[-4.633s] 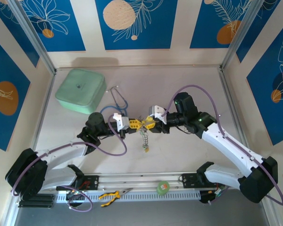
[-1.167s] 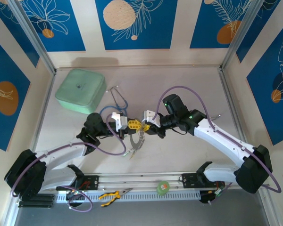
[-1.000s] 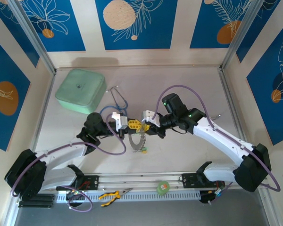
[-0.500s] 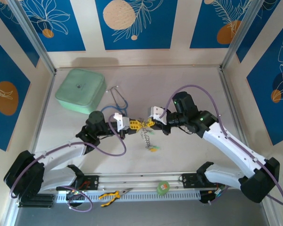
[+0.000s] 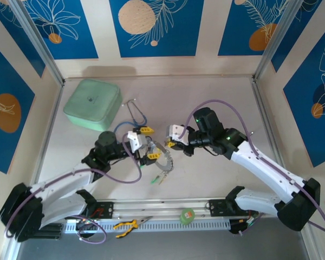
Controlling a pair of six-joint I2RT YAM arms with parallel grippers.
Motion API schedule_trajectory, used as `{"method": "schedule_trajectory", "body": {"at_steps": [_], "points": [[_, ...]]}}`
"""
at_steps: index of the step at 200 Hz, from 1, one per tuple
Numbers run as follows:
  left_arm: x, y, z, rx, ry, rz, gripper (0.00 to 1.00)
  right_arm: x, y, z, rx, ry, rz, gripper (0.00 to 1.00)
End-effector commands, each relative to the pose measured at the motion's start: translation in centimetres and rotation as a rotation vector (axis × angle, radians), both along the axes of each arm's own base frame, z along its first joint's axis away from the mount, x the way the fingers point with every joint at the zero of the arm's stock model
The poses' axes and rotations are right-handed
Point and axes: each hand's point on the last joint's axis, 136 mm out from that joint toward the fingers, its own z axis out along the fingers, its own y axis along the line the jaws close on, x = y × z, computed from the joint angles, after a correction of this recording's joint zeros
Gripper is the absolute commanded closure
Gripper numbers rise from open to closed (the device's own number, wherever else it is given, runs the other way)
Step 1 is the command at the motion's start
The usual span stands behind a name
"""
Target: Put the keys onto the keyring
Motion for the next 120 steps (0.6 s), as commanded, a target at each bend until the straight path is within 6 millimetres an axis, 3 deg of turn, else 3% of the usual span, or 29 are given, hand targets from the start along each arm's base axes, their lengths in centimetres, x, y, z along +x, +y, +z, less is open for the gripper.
{"method": "schedule_trajectory", "body": {"at_steps": [1, 30, 43, 55, 68, 85, 120], "points": [[3.6, 4.9, 2.5, -0.105, -0.018, 0.378, 0.00, 1.1, 2.4, 1.3, 0.035, -0.056, 0.012, 1.00], [5.6, 14.0, 5.6, -0.202, -0.019, 0.868, 0.00, 0.9, 7.6, 2.6, 0.095, -0.058, 0.101, 1.00], [5.2, 18.1, 7.2, -0.264, -0.040, 1.051, 0.00, 0.3, 9.9, 3.4, 0.140, -0.019, 0.152, 1.00], [4.5, 20.7, 8.4, -0.311, -0.057, 1.150, 0.00, -0.2, 11.5, 3.5, 0.173, 0.026, 0.185, 1.00], [3.9, 21.9, 8.9, -0.328, -0.060, 1.186, 0.00, 0.0, 12.5, 2.7, 0.185, 0.068, 0.189, 1.00], [3.7, 22.3, 8.6, -0.306, -0.052, 1.201, 0.00, 1.3, 12.5, -0.6, 0.125, 0.096, 0.140, 1.00], [4.6, 22.2, 6.6, -0.241, -0.025, 1.240, 0.00, 4.3, 8.3, -9.2, -0.130, 0.091, -0.006, 1.00]]}}
